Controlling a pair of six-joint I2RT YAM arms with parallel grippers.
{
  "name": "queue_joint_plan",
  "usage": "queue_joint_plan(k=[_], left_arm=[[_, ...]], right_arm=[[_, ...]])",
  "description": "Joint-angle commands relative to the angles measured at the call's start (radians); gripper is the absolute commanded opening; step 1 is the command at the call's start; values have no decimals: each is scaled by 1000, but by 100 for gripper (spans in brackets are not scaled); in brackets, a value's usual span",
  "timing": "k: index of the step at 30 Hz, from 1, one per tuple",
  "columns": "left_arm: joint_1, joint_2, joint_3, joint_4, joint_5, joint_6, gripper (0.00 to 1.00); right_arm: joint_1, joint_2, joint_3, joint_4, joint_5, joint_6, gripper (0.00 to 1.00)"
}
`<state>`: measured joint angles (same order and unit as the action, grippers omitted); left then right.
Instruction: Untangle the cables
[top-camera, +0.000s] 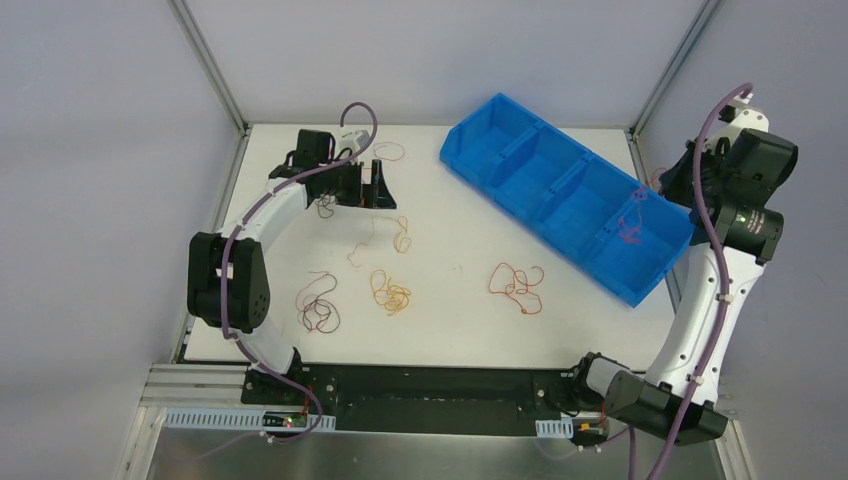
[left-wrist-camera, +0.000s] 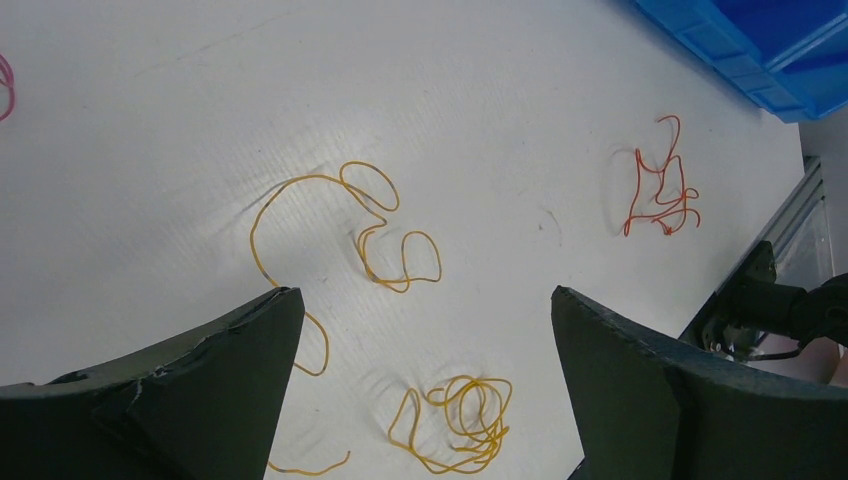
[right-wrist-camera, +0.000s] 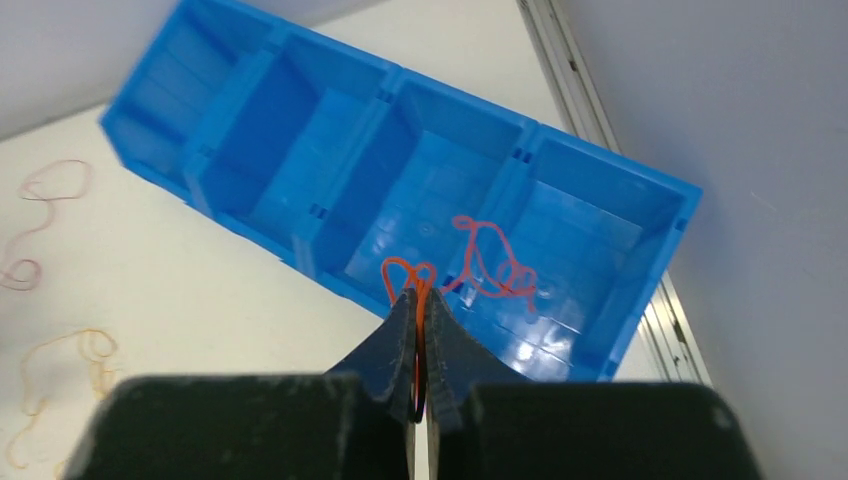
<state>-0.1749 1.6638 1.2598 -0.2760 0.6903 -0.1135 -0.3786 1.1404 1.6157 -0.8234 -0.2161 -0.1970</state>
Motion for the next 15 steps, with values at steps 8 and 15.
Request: queue_joint_plan(k=[8,15], left_arm=[[5,-105,-2,-6,-3,6,99],[5,-137,-45,-6,-6,-13,99]], right_arm=[[-55,148,-160,123,114,-179,0],[-57,430,-34,-83,97,-197,25]])
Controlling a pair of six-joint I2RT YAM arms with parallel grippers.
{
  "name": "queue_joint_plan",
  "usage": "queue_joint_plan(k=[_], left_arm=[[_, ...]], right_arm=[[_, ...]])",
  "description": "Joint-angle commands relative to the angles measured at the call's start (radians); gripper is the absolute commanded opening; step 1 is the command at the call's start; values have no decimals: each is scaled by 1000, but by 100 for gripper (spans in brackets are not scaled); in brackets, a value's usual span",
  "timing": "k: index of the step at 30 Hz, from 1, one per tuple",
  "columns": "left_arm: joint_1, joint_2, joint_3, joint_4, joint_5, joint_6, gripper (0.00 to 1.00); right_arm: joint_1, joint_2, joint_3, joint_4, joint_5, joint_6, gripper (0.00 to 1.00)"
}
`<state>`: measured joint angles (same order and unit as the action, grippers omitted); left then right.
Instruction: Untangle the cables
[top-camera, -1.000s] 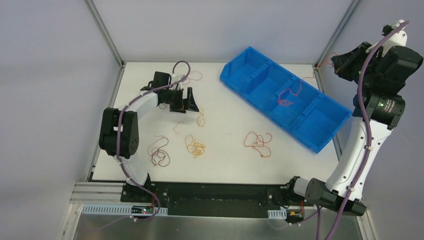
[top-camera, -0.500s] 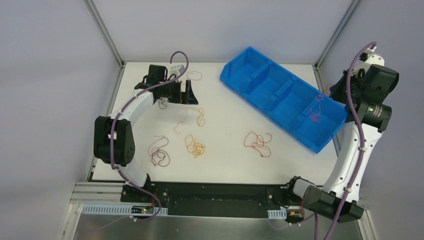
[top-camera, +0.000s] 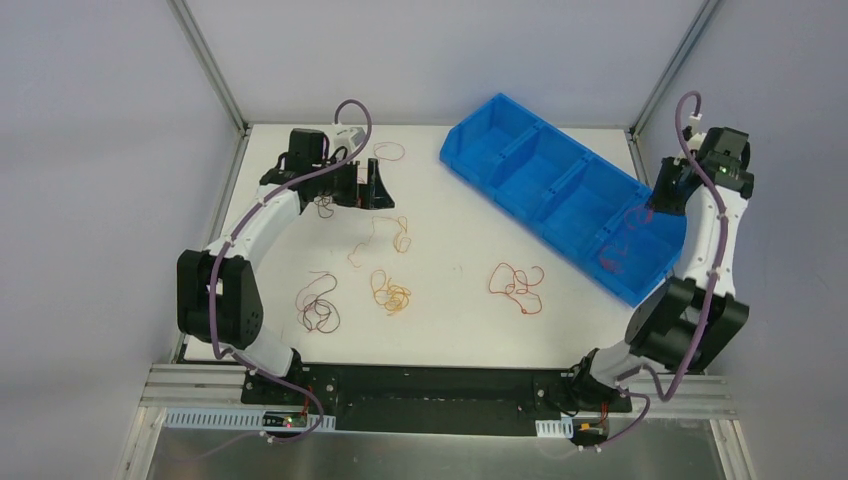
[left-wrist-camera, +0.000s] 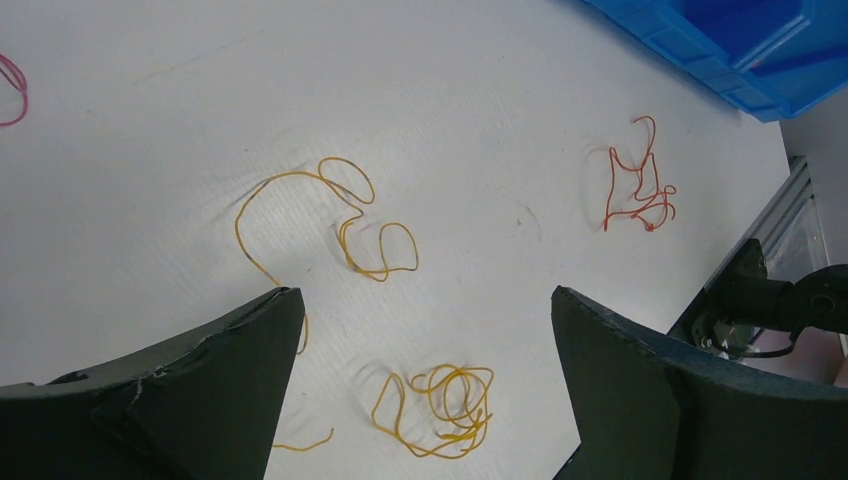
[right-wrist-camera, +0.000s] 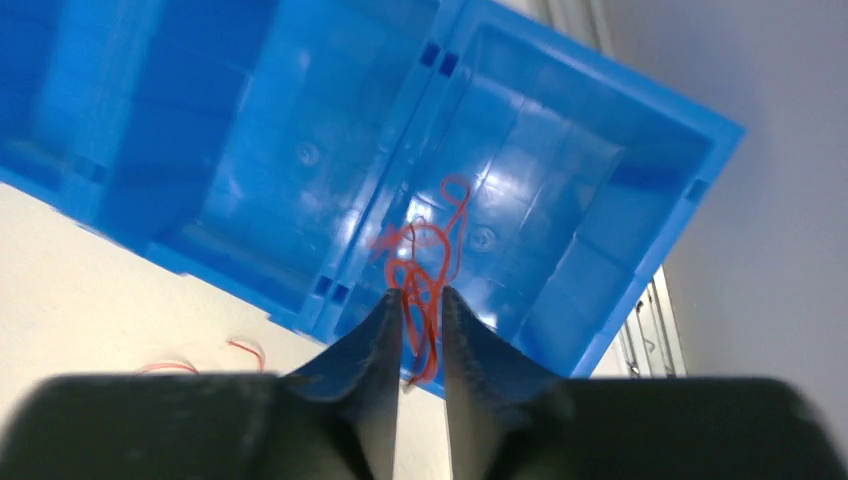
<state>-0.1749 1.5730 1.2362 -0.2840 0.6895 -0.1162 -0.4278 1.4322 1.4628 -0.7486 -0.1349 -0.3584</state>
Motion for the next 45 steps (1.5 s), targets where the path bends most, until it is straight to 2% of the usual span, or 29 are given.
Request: queue_joint_plan(k=[1,3,5,8,12,18,19,23,25,31,36,38,42,45], left_arm=[[4,-51,-25,2,-10,-12,99],[5,-65,-29,2,-16,-12,99],[4,-74,-33,3,-22,-23,99],[4,-81,-41,3,-10,-45,99],[5,-79,-44,3,3,-59,99],[5,-92,-48,-1,3,-56,99],[5,-96,-51,-2,4,-55,99],[6,-120,-72,-30,-5,-30,99],[6,-129,-79,-48,-13,-19,99],[6,-139,-92,-73,-21,-8,99],[6,-153,-97,-109,-36,29,99],[6,-168,-104,-124,-44,53,99],[6,-206,-111,-168,-82,103,99],[6,-228,-103,-202,-128,145,99]], right_arm=[[-11,172,161,-217,12,-35,30],[-26,179,189,-263,-25,-33,42],[-31,131,174,-266,-78,-51,59],[-30,61,168,-310,-207,-87,71],[49,-6,119,-378,-357,-120,76],[295,-77,-118,-271,-345,-107,78],[340,-80,-148,-259,-336,-110,80],[501,-80,-257,-189,-292,-113,99],[561,-74,-309,-157,-265,-102,100],[729,-29,-448,-10,-184,-103,99],[789,71,-456,83,-134,-102,99],[813,107,-457,117,-103,-111,96],[841,148,-482,180,-39,-116,76],[839,155,-484,151,-40,-126,38]])
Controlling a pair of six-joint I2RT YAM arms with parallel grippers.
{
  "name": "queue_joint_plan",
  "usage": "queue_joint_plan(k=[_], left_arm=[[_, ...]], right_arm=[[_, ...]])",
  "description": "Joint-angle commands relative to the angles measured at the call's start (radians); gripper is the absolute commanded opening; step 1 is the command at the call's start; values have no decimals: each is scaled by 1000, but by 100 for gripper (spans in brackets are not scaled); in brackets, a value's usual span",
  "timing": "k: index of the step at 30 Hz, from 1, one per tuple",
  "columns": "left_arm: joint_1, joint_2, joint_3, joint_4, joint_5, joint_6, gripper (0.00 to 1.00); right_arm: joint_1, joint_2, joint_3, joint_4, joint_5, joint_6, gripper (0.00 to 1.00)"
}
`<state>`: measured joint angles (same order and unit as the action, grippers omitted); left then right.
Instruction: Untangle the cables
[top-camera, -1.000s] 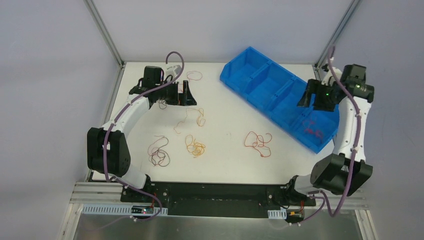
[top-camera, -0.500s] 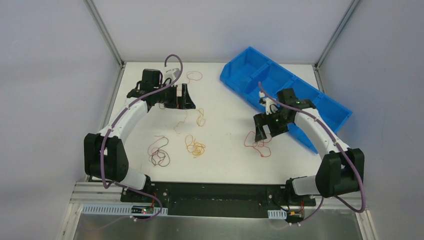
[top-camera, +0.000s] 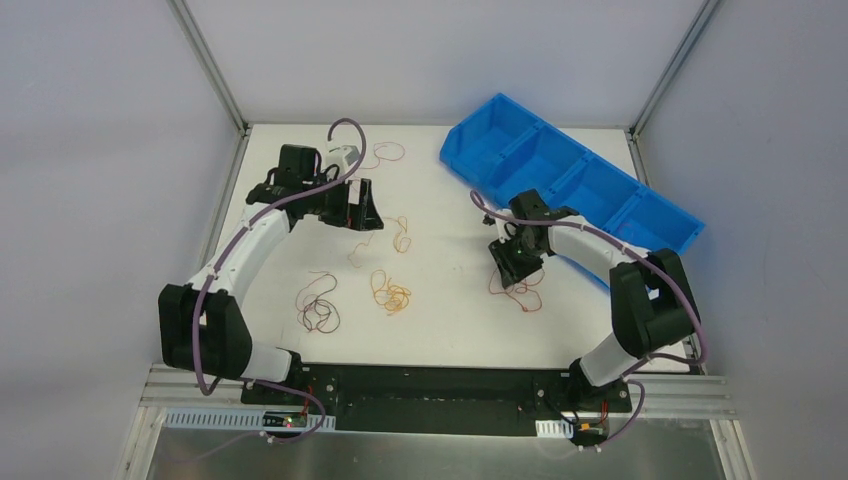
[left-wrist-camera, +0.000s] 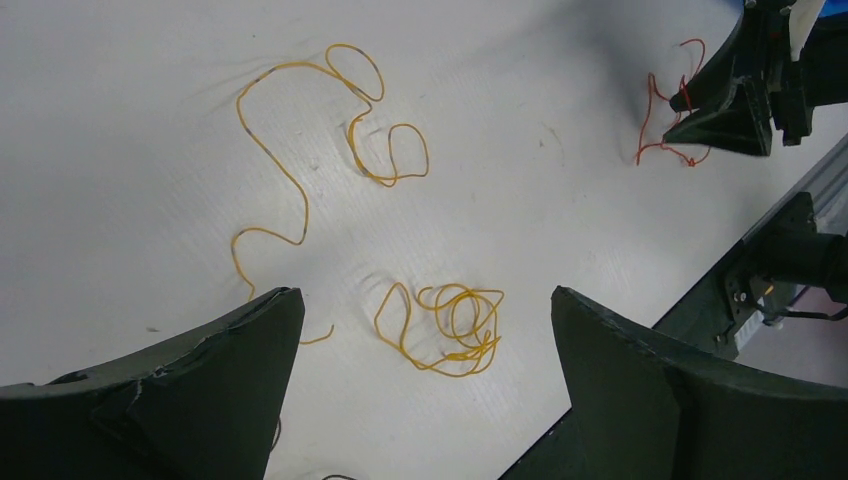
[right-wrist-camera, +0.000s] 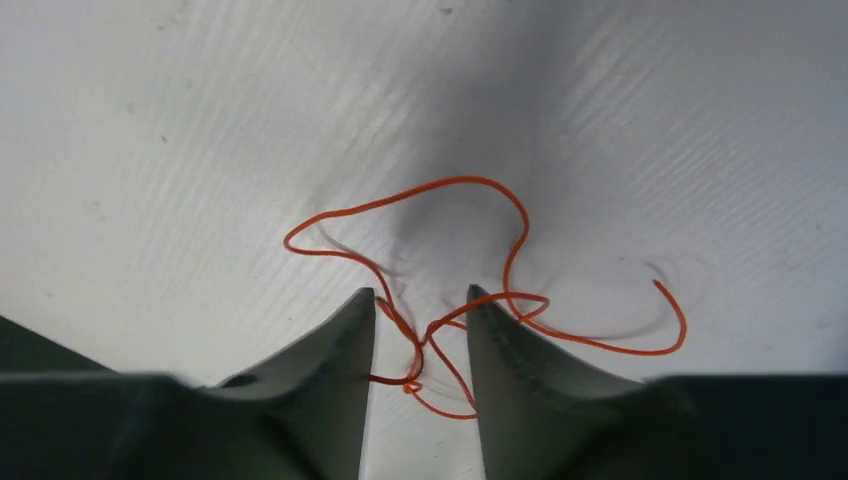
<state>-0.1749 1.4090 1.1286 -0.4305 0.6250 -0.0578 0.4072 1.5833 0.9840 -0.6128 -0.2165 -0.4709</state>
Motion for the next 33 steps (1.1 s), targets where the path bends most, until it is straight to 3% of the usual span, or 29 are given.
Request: queue_joint_plan(k=[1,3,8,12,21,26,33], left_arm=[[6,-72,7,-62,-76,97,99],[6,-83,7,-69,-90,117,99],[6,-93,14,-70,-90,126,99],[6,-77,36,-70,-67,104,99],[6,-55,57,-64,8,75,99],[6,-64,32,-48,10,81,99],[7,-112,-17,-47,-59,105,99]], right_arm=[[2,-3,5,-14,27,-20,22],[-20,-35,38,-84,-35,-23,0],[-132,-176,180,-249,-168,21,0],[-248,-267,319,-378,-182,36,0],[-693,-285,689,-686,-238,-89,0],[-844,-217,779,-644,-235,-57,0],[-875,-100,719,-458,-122,-8,0]])
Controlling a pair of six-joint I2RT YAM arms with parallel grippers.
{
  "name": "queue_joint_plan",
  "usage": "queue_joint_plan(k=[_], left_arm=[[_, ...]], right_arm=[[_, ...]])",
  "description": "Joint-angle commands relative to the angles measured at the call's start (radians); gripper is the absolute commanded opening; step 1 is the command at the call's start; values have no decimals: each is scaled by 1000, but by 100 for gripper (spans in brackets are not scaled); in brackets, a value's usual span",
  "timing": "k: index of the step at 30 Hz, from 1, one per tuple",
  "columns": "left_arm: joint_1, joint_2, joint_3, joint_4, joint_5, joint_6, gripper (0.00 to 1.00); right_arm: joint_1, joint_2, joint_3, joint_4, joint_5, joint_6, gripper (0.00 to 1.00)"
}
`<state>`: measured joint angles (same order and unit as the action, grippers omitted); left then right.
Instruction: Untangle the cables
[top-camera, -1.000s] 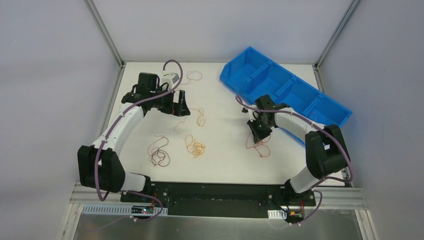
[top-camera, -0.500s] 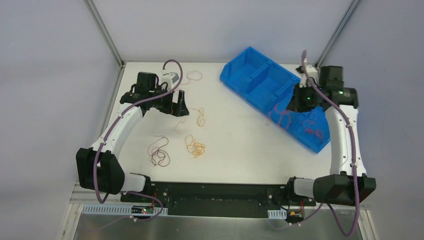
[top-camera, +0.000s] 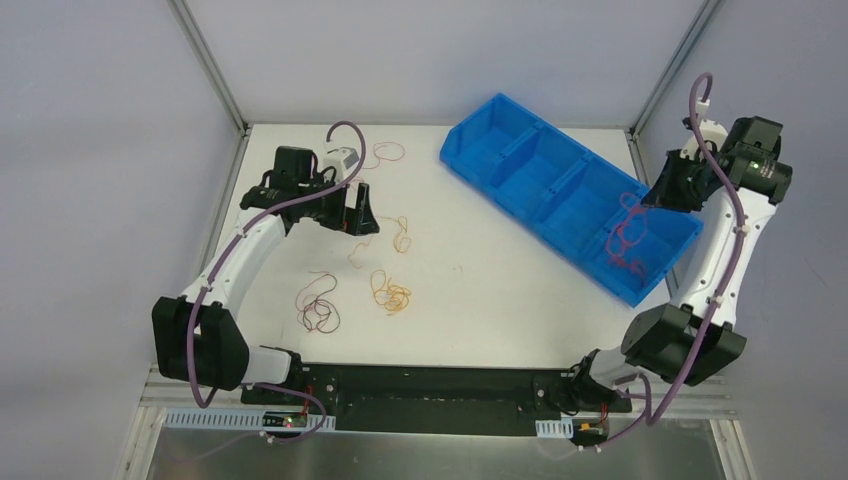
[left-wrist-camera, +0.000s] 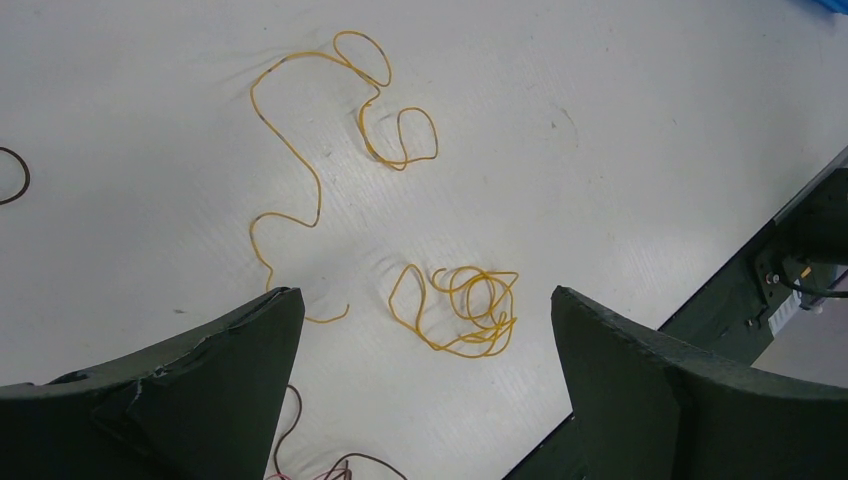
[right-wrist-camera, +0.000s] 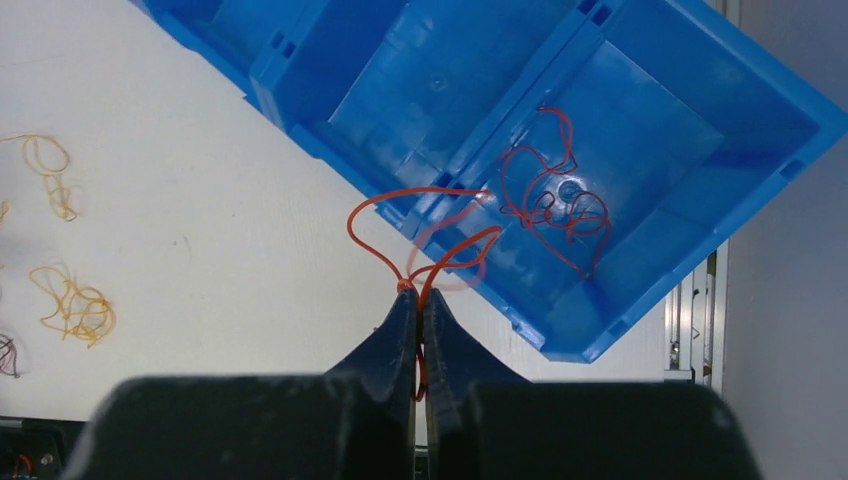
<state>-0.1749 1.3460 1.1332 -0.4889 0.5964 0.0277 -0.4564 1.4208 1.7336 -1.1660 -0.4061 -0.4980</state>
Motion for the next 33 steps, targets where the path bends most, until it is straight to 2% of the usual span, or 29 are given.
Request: queue_joint_plan(k=[1,10,11,12,13,14,18,21,24,27,30,33], left_arm=[[8,-55,-22,12,-40,19,99],[18,-44,-5,0,-77,0,99],[20,-40,-6,-2,-79,5,99],[21,-36,-5,-2,-79,6,99],[21,-29,-2,-4,-79,6,99],[23,-23,1,-6,-78,5,99],[39,1,20,-38,-70,-22,99],[83,45,56,-136,39,-17,99],[131,84,50,-253,200,7,99],[154,104,-15,-270,296,-8,92],[155,156,-56,-266,321,-18,83],[156,212,-72,-242,348,-17,73]], right_arm=[[-16,82,-44,119,80,11,0],[-72,186,-148,274,160,-80,0],[-76,194,-148,282,164,-80,15],[-75,202,-142,275,171,-81,43],[-71,208,-127,258,170,-84,62],[-63,204,-113,242,163,-87,69],[31,102,-115,204,25,-146,72],[209,13,-188,222,-41,-128,74],[421,-8,-263,290,-71,-23,74],[607,3,-360,431,-95,76,73],[768,46,-444,601,-119,150,70],[912,114,-476,696,-146,203,67]])
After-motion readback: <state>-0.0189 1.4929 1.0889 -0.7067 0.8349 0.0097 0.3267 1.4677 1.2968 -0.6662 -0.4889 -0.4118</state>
